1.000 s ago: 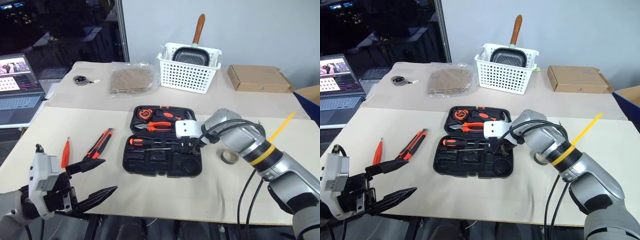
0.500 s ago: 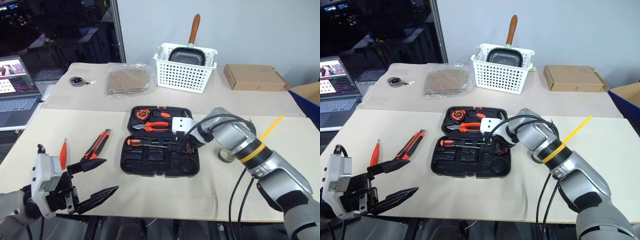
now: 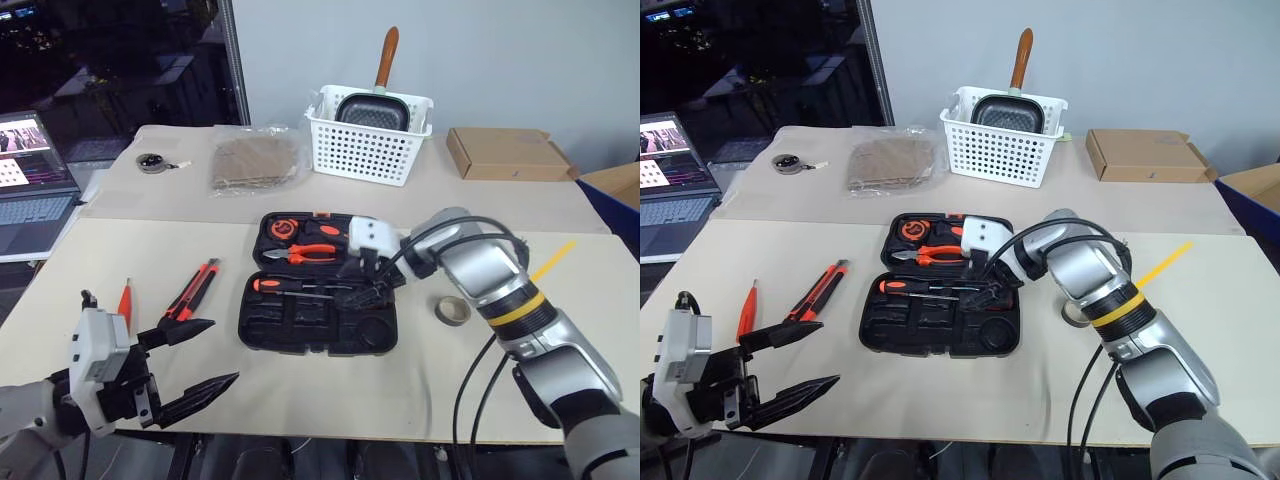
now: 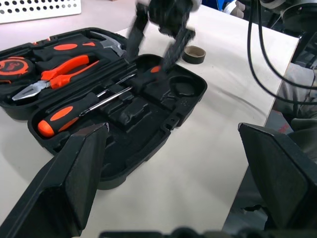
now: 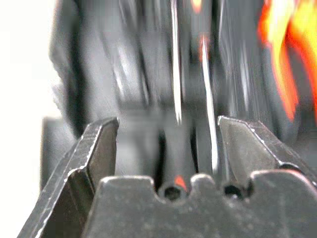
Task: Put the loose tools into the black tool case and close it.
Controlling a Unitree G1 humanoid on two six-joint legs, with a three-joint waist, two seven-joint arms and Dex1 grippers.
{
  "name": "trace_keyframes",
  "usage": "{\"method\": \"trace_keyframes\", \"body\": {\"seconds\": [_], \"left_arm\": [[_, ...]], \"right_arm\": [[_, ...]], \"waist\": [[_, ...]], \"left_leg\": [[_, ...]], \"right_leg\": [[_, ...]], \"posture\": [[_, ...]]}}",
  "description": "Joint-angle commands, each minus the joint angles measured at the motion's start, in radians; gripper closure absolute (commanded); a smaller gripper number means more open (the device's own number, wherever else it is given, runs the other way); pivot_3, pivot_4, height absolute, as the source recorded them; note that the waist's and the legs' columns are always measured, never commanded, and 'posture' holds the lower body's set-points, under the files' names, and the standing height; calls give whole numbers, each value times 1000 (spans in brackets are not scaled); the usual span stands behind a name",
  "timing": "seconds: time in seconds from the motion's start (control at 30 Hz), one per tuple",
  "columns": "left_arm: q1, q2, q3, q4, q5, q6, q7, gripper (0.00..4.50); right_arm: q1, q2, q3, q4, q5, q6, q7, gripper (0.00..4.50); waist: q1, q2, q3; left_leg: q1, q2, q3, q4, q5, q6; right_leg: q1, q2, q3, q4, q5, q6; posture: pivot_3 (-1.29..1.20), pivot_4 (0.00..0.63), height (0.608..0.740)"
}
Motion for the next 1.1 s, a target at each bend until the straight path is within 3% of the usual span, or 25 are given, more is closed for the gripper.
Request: {"method": "trace_keyframes", "body": {"seconds": [0.03, 0.3, 0.57, 0.87, 1.1], "left_arm": [[-4, -8, 1, -2, 11, -34, 5, 0], [-1, -10, 0, 15, 25, -49, 4, 0], [-19, 0, -5, 34, 38, -55, -4, 0], [-23, -5, -9, 33, 48, -57, 3, 0], [-3, -29, -8, 24, 52, -41, 53, 0]], "right_arm": [[81, 25, -119, -39, 64, -45, -87, 1779], [275, 103, -123, -87, -27, -155, -366, 4458], [360, 94, -42, -166, -106, -92, -478, 4458], [422, 17, 107, -160, -249, -82, -507, 4458], [445, 32, 88, -152, -260, -148, -550, 4458]], "waist": [[2, 0, 0], [-4, 0, 0], [0, 0, 0], [5, -1, -1], [8, -6, -6]], "left_leg": [[0, 0, 0, 0, 0, 0], [0, 0, 1, 0, 0, -1], [1, 1, 1, 0, 0, -1], [2, 0, 1, 0, 0, -1], [5, 0, 1, 0, 0, -1]], "right_leg": [[0, -1, 0, 0, 0, 0], [-1, -2, 1, 1, 0, 1], [-1, 1, 1, 1, 0, 0], [1, 0, 1, 0, -1, 0], [3, -1, 1, -1, -2, -1]], "posture": [[0, 150, 740], [0, 150, 740], [0, 150, 740], [0, 150, 740], [0, 150, 740]]}}
